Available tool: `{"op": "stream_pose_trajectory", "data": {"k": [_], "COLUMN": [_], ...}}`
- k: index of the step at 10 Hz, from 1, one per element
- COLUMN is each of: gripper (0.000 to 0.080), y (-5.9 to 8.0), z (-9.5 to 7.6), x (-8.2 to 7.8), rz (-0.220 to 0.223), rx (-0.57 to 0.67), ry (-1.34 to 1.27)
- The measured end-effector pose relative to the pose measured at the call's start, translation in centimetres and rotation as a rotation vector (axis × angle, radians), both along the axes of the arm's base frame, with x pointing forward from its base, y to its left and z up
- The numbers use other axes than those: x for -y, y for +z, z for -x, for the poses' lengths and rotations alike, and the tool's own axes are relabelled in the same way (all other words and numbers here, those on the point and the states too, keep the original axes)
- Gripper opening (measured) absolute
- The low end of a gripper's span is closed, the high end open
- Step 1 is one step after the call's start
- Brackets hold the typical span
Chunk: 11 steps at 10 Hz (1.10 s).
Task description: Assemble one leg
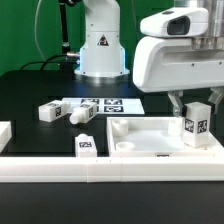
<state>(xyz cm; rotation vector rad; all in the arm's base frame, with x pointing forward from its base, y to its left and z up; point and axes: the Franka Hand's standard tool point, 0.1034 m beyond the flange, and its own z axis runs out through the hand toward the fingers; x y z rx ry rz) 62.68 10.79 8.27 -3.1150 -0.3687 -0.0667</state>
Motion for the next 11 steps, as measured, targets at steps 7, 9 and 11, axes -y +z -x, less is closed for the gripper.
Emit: {"op": "stream_pose_trajectory", "data": {"k": [7,9,11], "gripper": [0.0286,0.0287,0.0287], "y": [-0.07,-0.17,-0.25], "z": [0.05,0.14,0.2], "x": [-0.01,-0.03,-0.43], "rz": [-0.027,-0.062,-0.072], "rx": [-0.008,-0.023,-0.033], "ry": [-0.462,-0.75,-1.0]}}
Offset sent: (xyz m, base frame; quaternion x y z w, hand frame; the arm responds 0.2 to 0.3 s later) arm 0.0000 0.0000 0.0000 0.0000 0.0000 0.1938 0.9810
